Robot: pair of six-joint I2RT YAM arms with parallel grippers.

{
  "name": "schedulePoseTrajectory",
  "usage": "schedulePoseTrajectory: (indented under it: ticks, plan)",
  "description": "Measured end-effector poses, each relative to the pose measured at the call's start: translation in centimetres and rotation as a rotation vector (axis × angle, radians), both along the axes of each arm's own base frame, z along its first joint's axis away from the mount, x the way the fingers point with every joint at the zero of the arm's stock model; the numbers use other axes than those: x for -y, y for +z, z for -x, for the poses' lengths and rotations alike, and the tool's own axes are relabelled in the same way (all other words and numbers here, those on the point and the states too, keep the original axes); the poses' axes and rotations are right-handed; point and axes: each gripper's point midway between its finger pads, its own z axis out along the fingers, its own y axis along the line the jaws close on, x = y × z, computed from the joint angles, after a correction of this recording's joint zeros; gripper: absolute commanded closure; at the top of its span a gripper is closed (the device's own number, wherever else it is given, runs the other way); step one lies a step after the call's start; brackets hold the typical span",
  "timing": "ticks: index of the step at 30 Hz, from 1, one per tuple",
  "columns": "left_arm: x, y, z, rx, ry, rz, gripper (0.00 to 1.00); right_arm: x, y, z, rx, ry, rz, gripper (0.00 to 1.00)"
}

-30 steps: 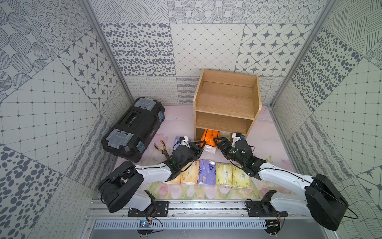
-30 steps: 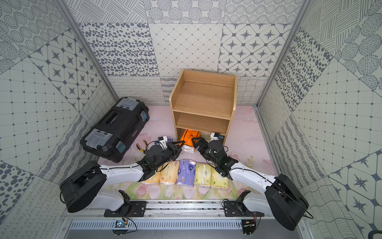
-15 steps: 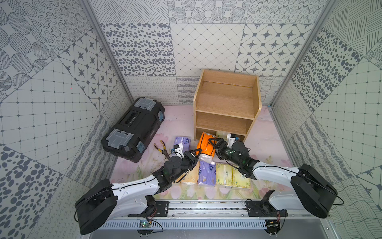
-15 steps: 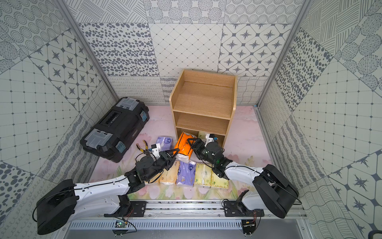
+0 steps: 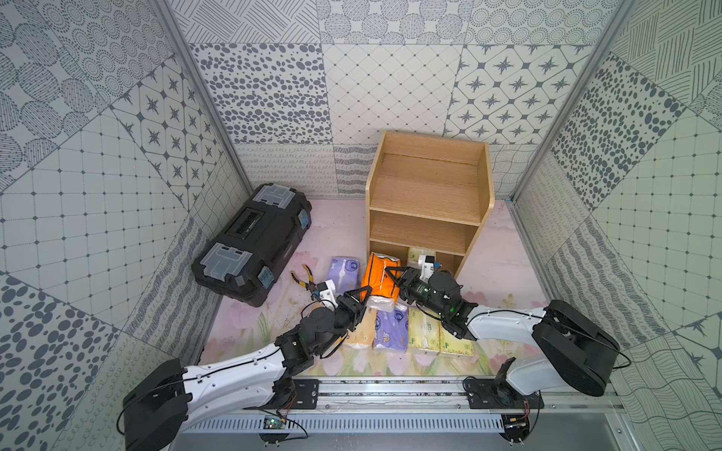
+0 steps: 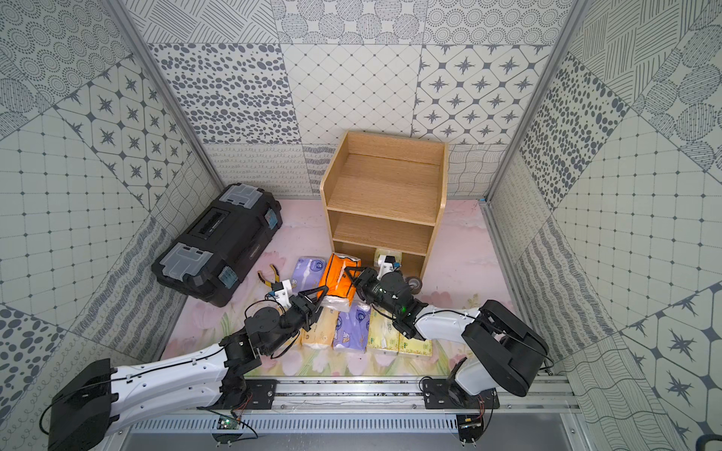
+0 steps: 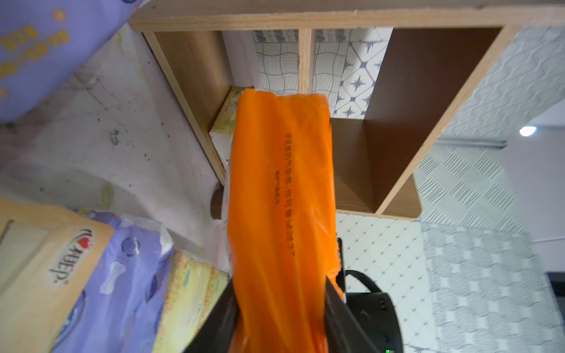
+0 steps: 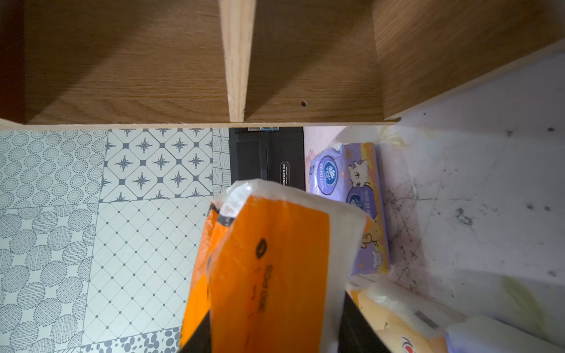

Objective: Remove the tissue boxes from the shelf
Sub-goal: Pick up a box of tissues from the shelf, then place the box of tissues at the center of the board.

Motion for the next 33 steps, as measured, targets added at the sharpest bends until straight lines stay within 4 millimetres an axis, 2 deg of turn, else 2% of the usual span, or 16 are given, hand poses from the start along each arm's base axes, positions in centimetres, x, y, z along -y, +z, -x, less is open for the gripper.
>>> schedulePoseTrajectory:
  ticks: [3, 6, 9, 13, 16, 21, 23, 28, 33]
  plan:
    - [-1.0, 0.9, 0.5, 0.016, 0.01, -0.001, 0.18, -0.2, 0.4, 0.3, 0.014, 0.004, 0.006, 0.63]
    - [-2.0, 1.9, 1.1, 0.036, 0.021, -0.014, 0.09, -0.4, 0.8, 0.3, 0.025, 0.0, 0.02, 0.65]
    - [-3.5, 3.0, 1.6, 0.059, 0.046, -0.047, 0.04, -0.6, 1.6, 0.2, 0.047, -0.003, 0.026, 0.65]
    - [-6.4, 5.3, 2.3, 0.11, 0.104, -0.123, 0.04, -1.1, 2.1, 0.3, 0.066, -0.011, 0.064, 0.65]
    - [-8.9, 7.1, 2.9, 0.154, 0.157, -0.204, 0.04, -2.4, 2.7, 1.0, 0.088, -0.001, 0.112, 0.65]
    - [-13.0, 9.3, 3.9, 0.22, 0.238, -0.368, 0.04, -6.9, 4.7, 2.7, 0.148, 0.052, 0.15, 0.65]
    - [-14.3, 9.9, 4.3, 0.241, 0.263, -0.423, 0.04, -9.1, 4.7, 3.2, 0.159, 0.078, 0.165, 0.65]
    - [-17.1, 10.6, 5.1, 0.281, 0.311, -0.539, 0.04, -14.7, 2.9, 4.2, 0.164, 0.124, 0.228, 0.65]
    - [-19.2, 10.9, 5.8, 0.303, 0.345, -0.621, 0.03, -20.4, 0.7, 6.0, 0.157, 0.165, 0.289, 0.64]
